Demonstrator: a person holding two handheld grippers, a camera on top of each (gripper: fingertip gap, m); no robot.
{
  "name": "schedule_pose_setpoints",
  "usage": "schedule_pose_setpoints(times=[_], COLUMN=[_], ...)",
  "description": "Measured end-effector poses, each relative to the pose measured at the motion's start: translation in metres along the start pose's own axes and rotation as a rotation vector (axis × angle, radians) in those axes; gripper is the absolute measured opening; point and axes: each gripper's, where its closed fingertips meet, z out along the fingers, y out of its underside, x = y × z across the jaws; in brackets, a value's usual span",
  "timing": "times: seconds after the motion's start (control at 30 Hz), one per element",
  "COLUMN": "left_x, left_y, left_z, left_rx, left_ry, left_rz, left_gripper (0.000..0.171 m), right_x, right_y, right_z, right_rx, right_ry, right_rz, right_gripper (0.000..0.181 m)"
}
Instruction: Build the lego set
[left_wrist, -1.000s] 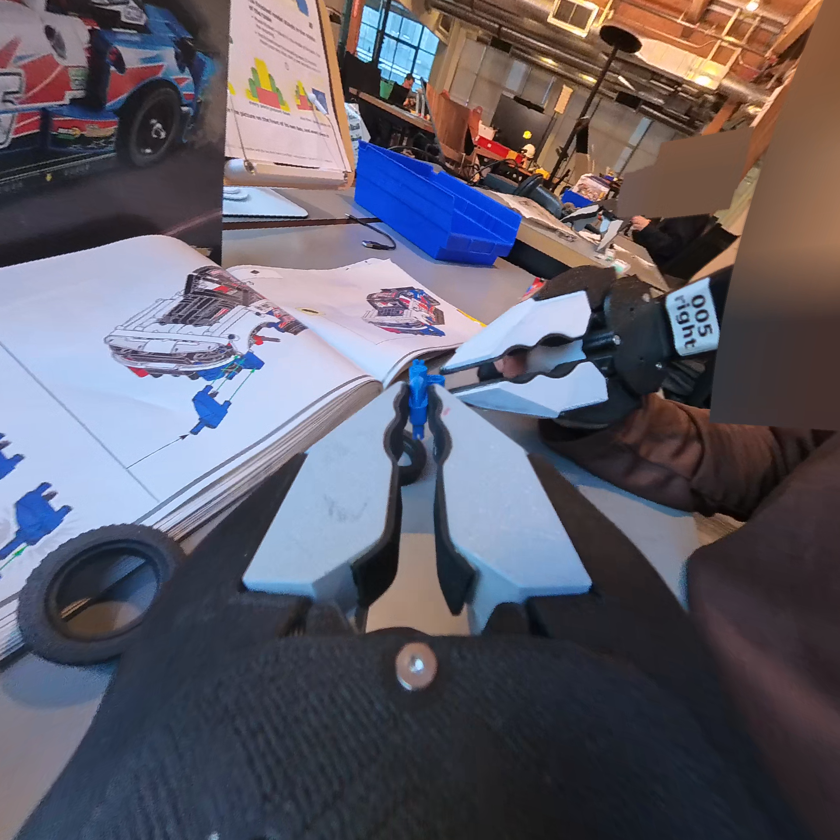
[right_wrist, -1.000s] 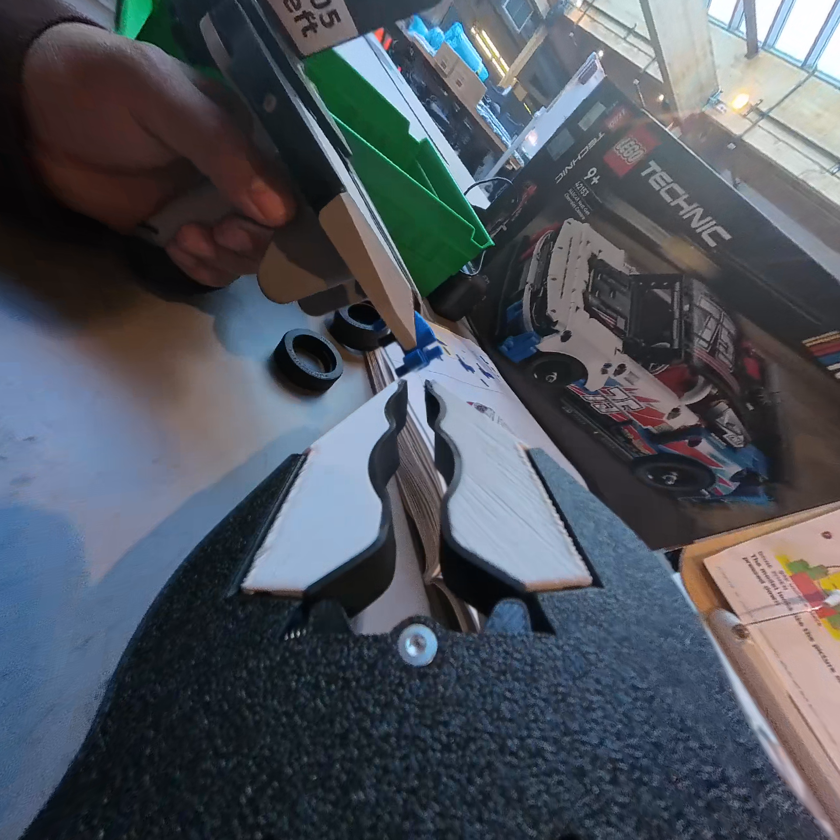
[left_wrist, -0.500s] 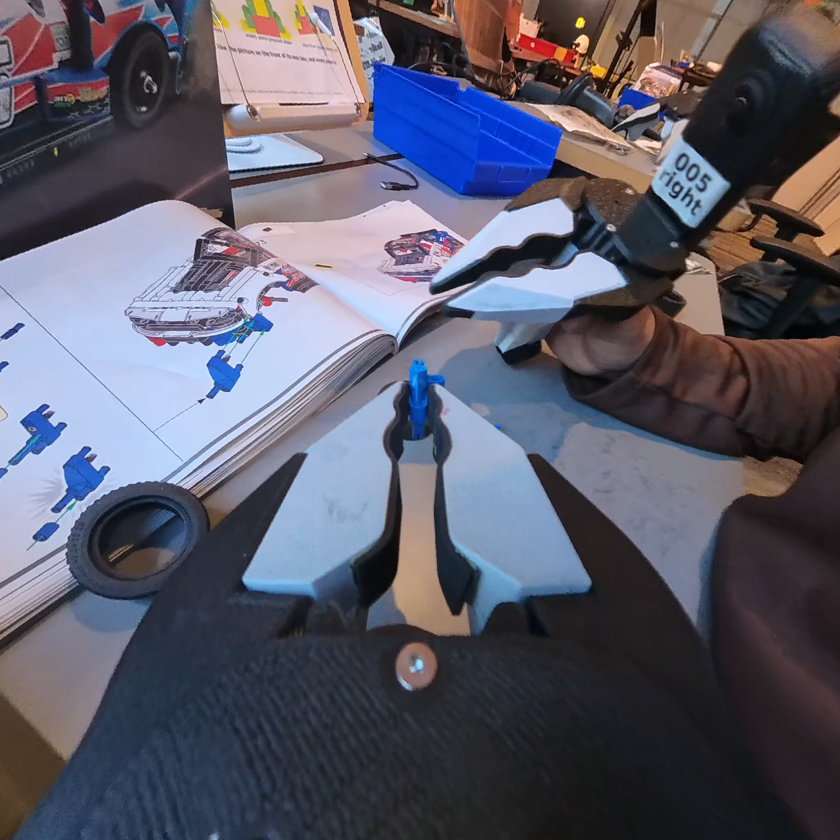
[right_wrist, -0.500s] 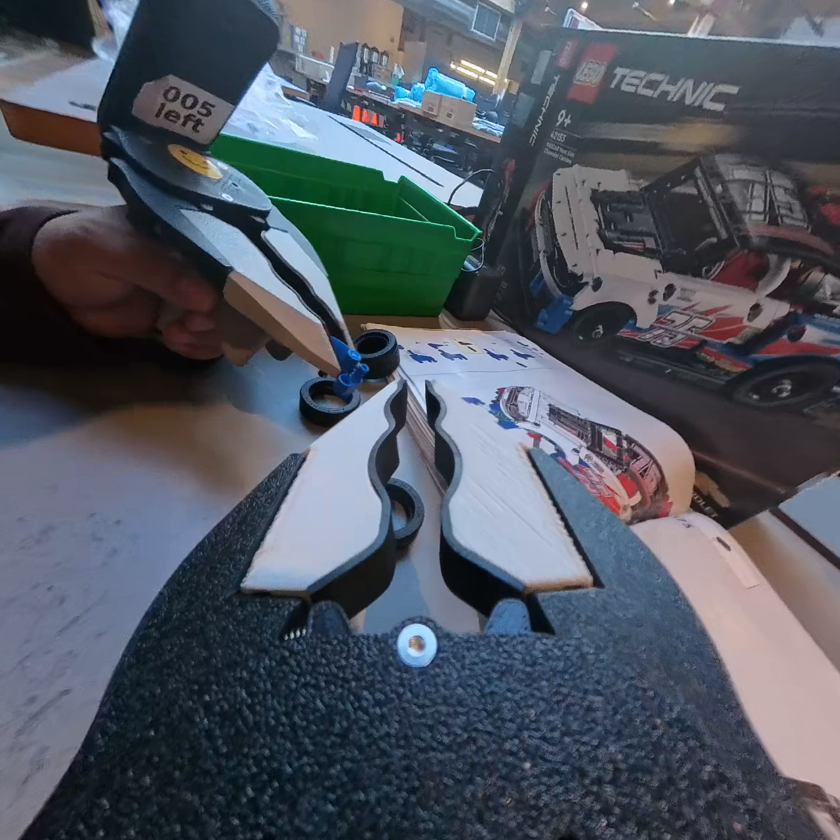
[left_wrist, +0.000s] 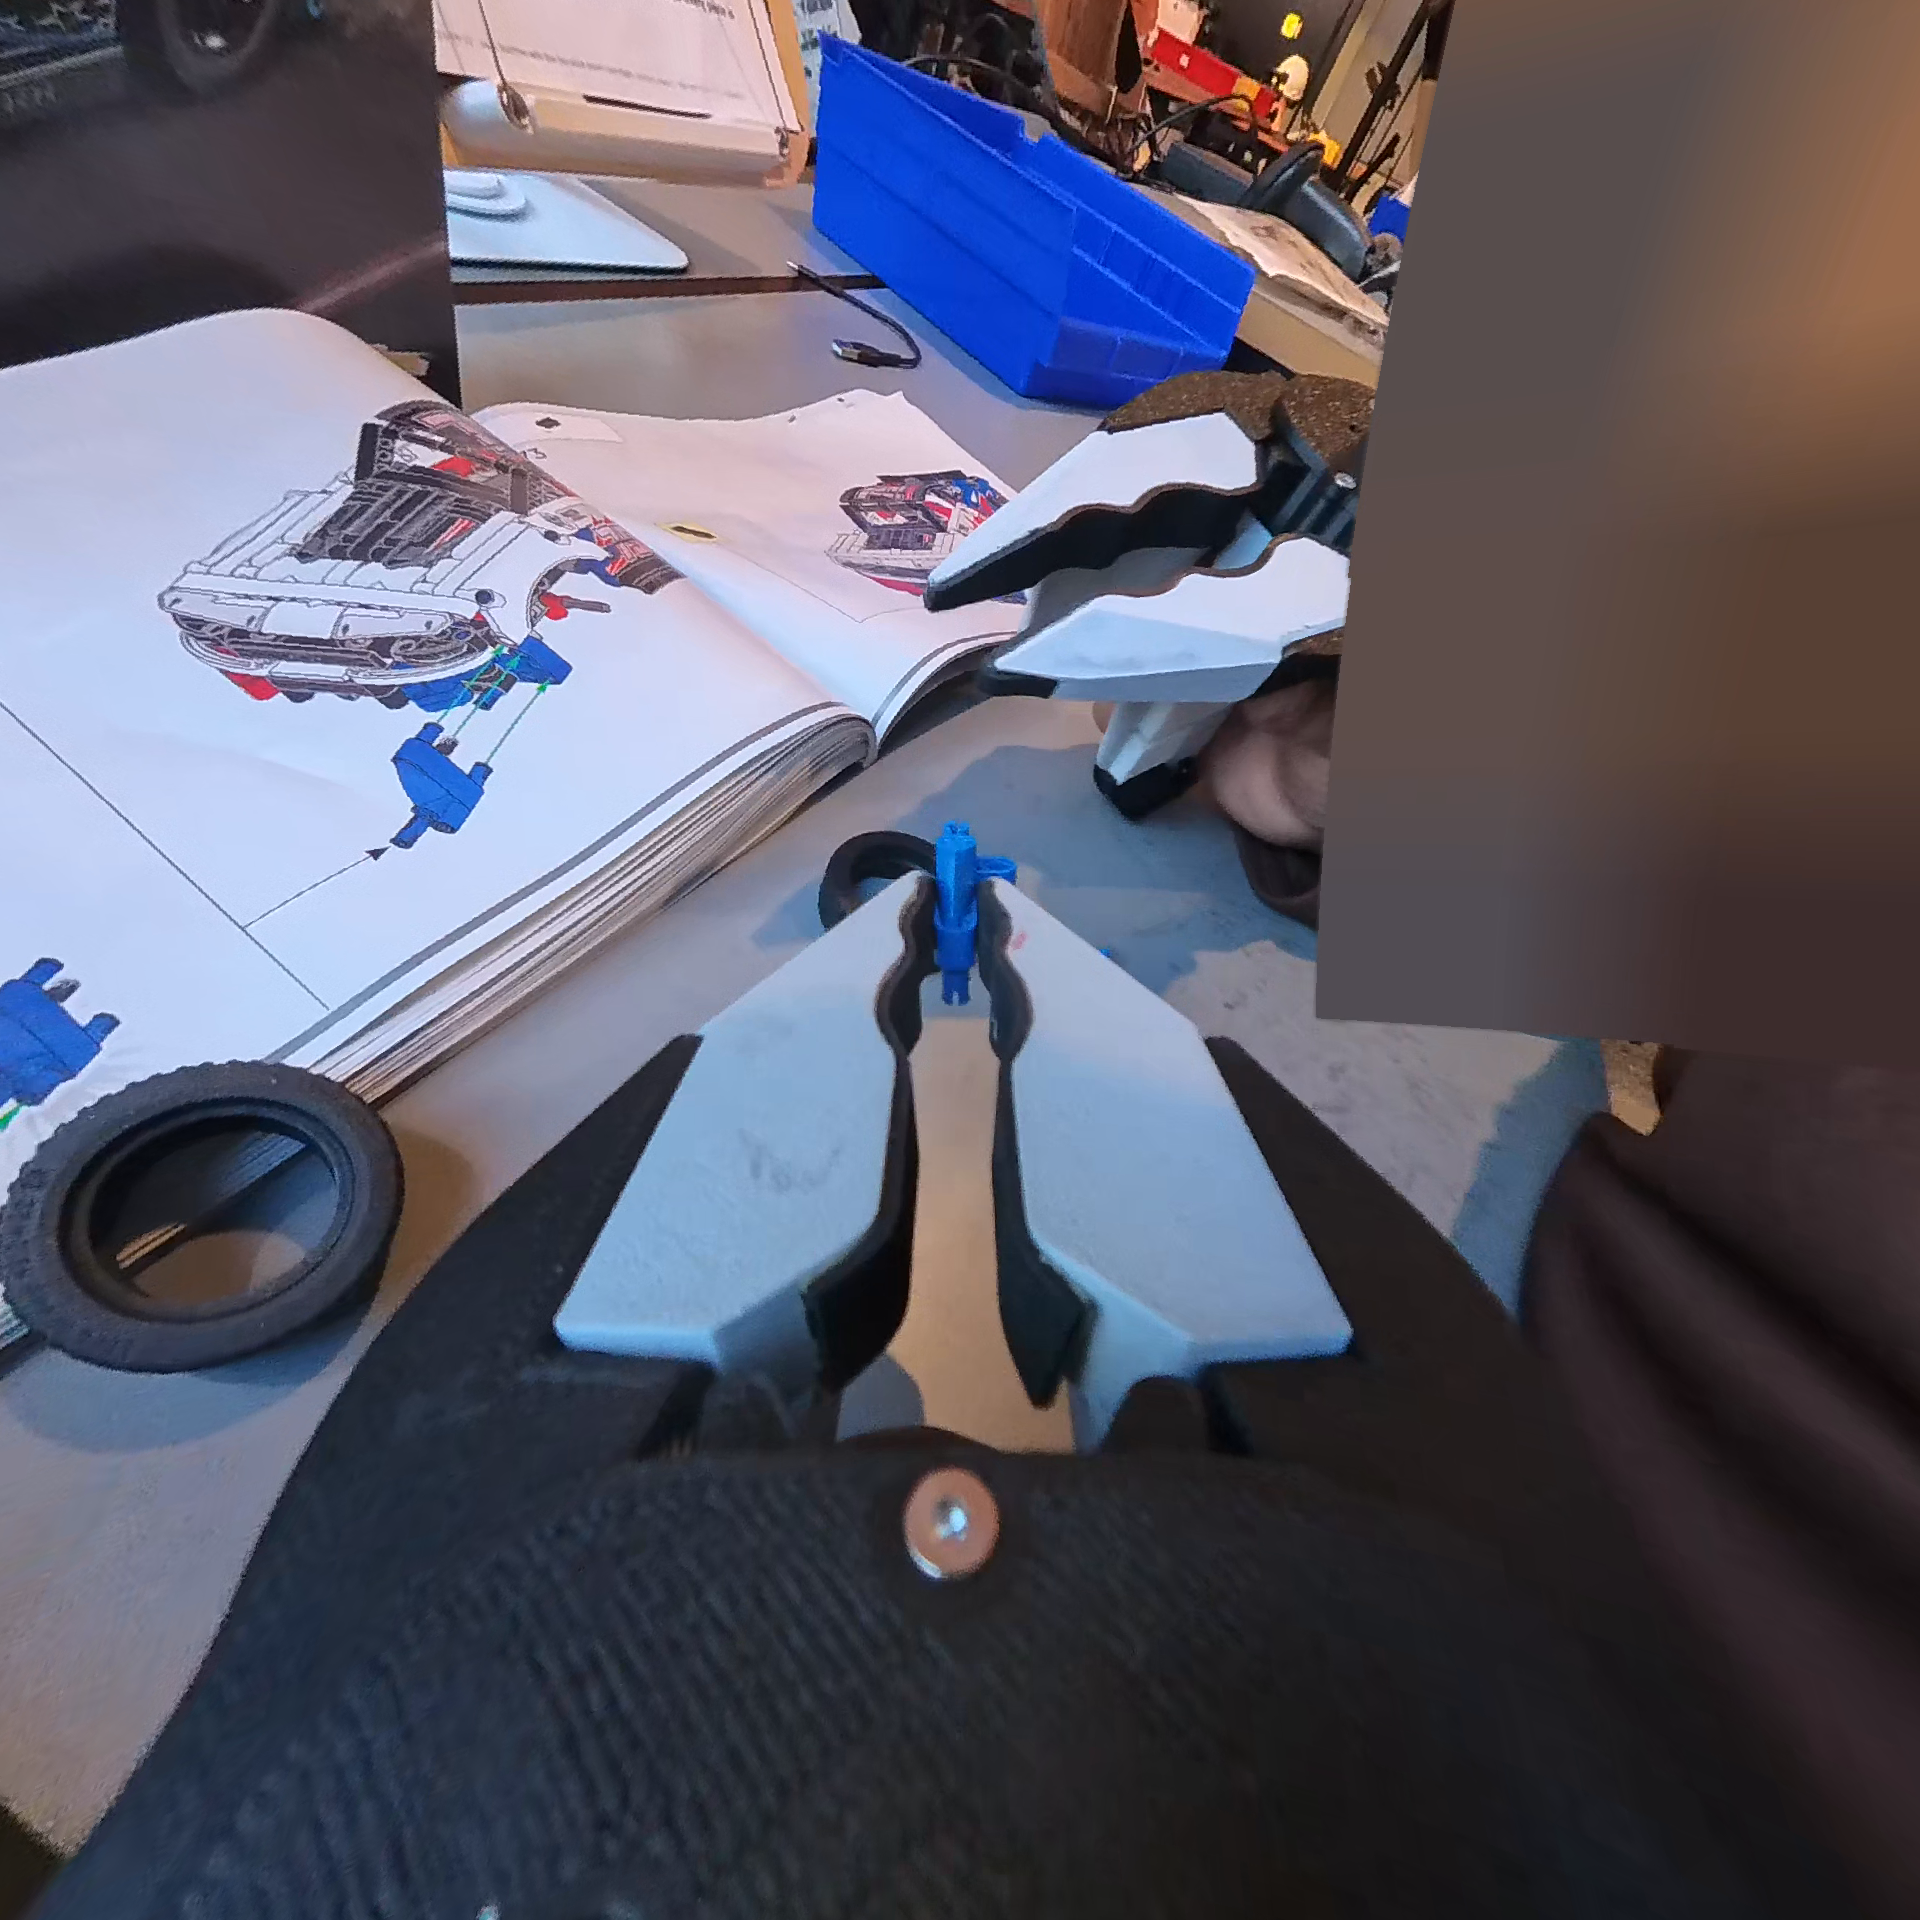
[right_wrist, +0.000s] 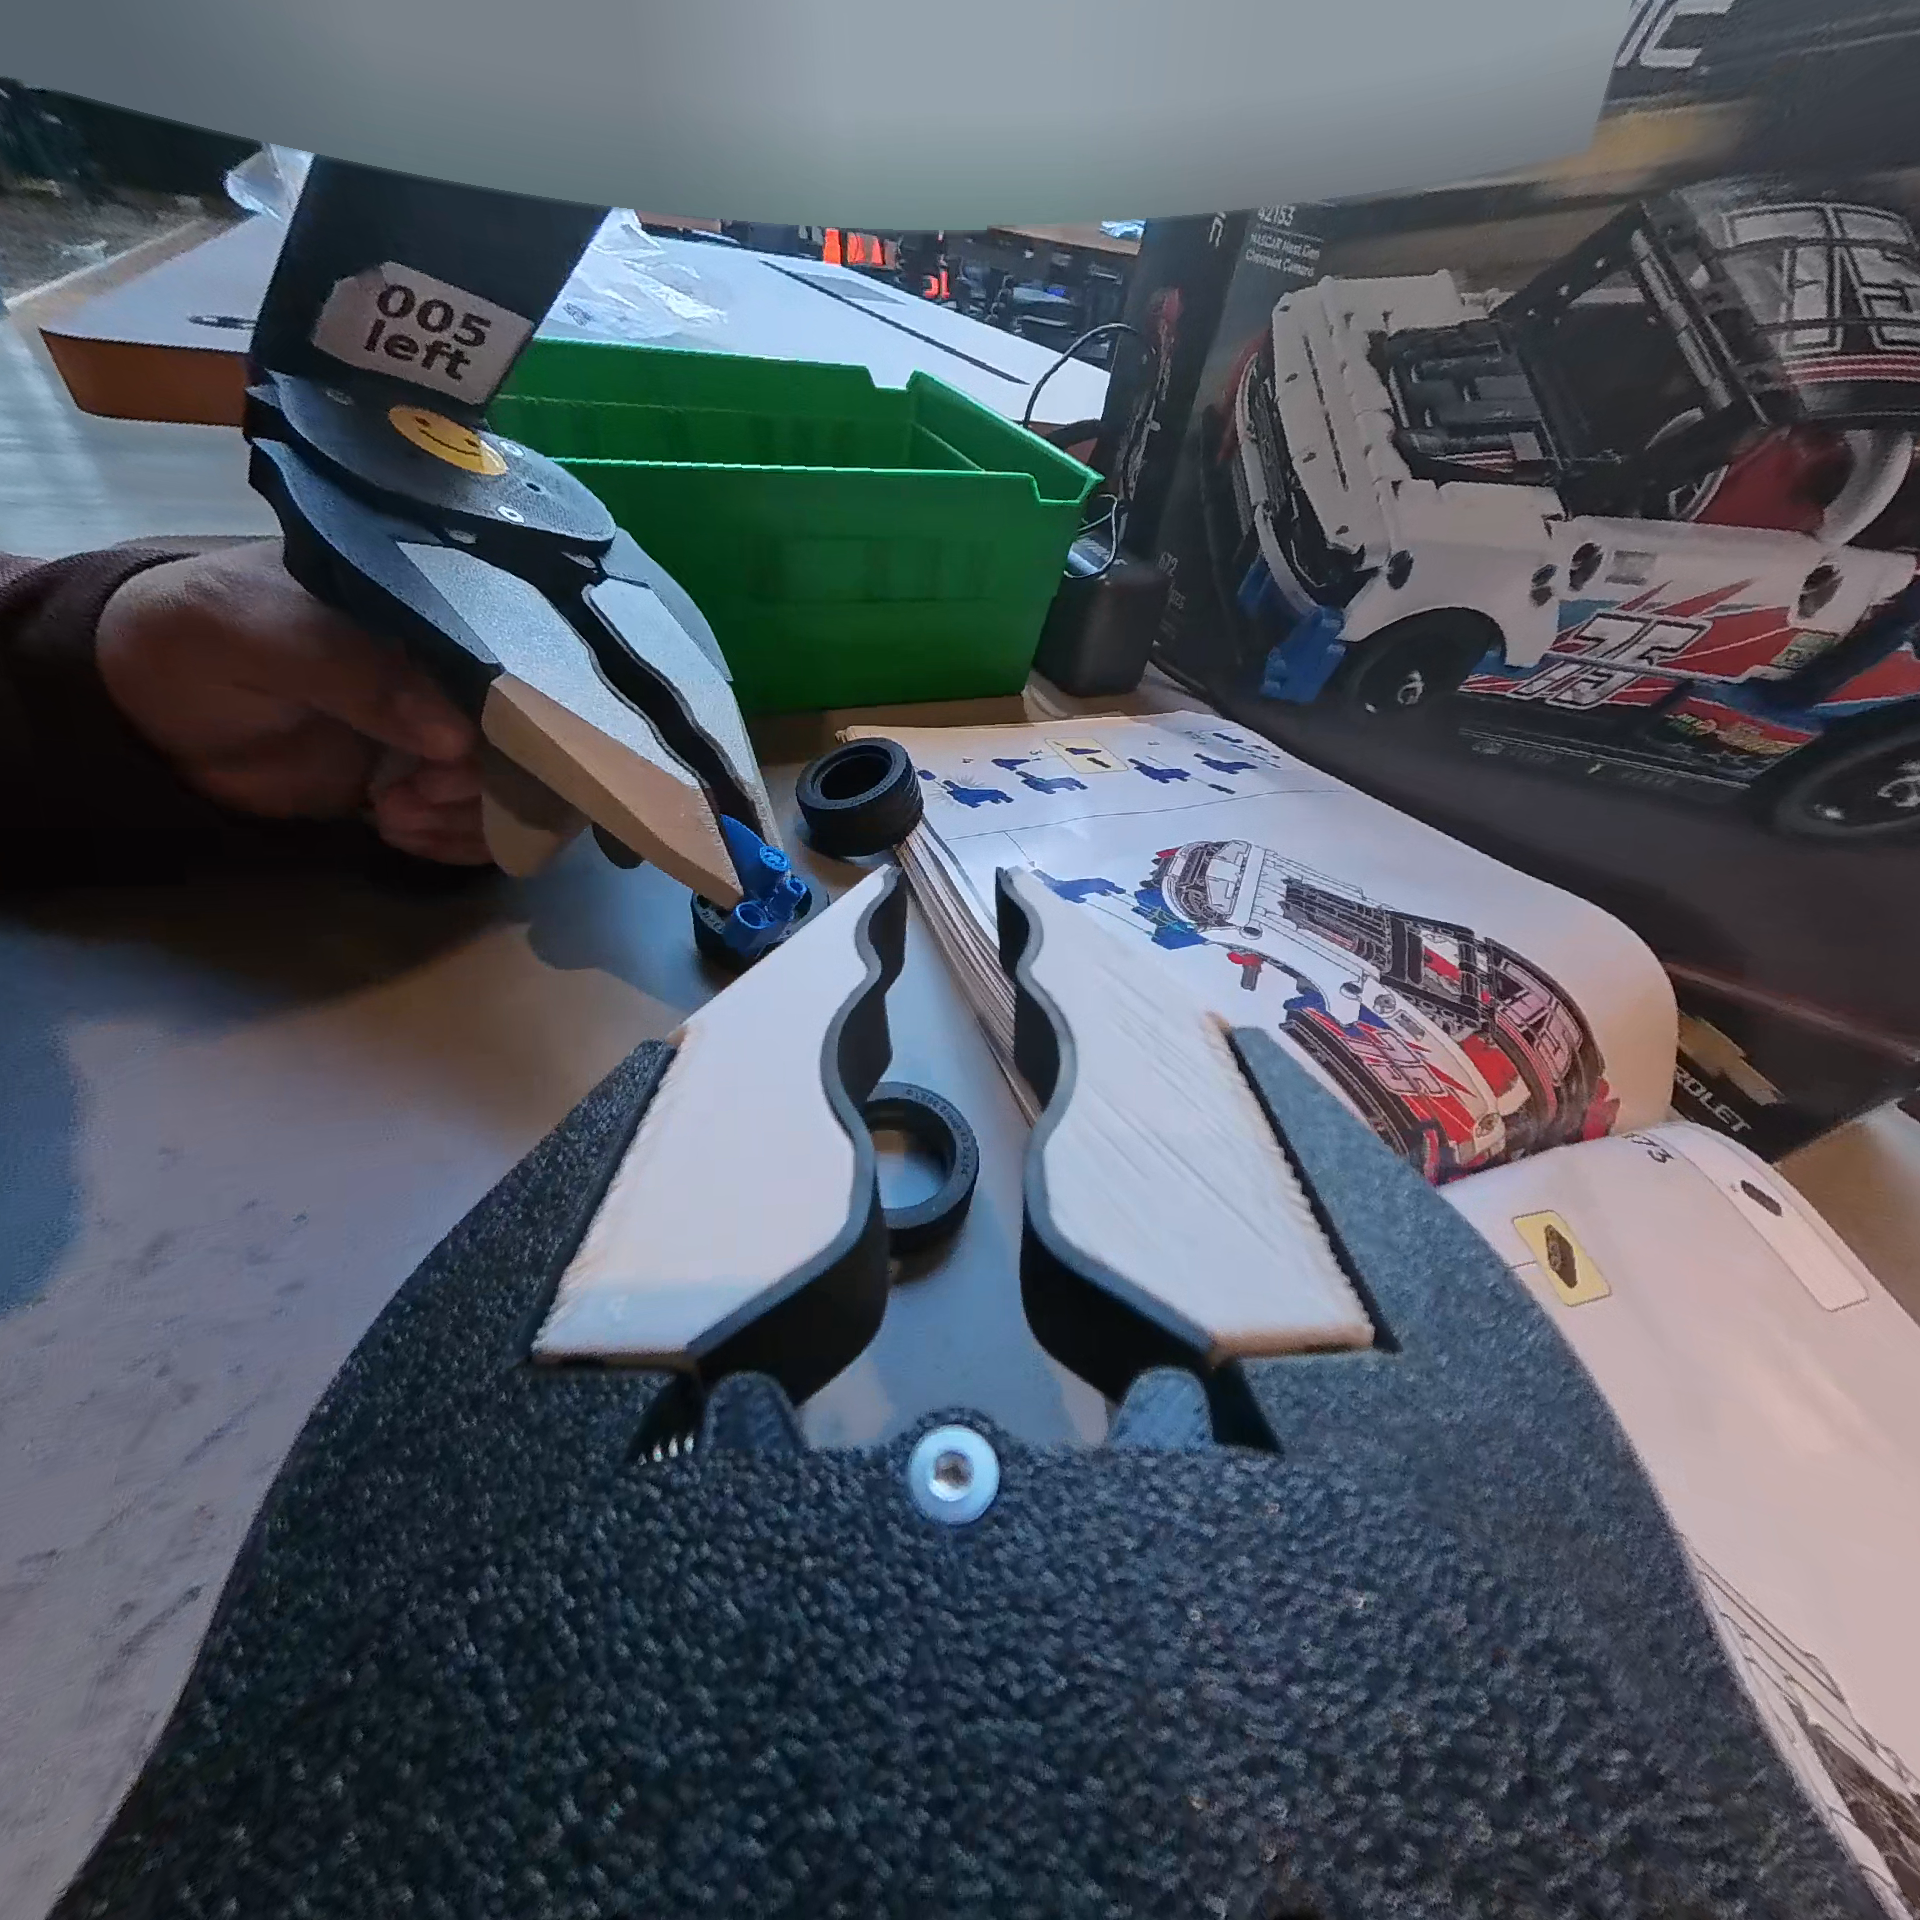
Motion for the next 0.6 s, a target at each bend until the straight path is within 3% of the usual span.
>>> schedule_pose_setpoints(times=[0.6], left_x=[0.0006], left_y=[0.0009], left_z=[0.0008], left_rx=[-0.004], left_ry=[0.009], left_rz=[-0.012], left_gripper=[0.004], right_x=[0.0012], right_y=[-0.0010], right_z=[-0.0005], right_rx=[0.008], right_ry=[-0.002], right_rz=[0.011], right_gripper=[0.018])
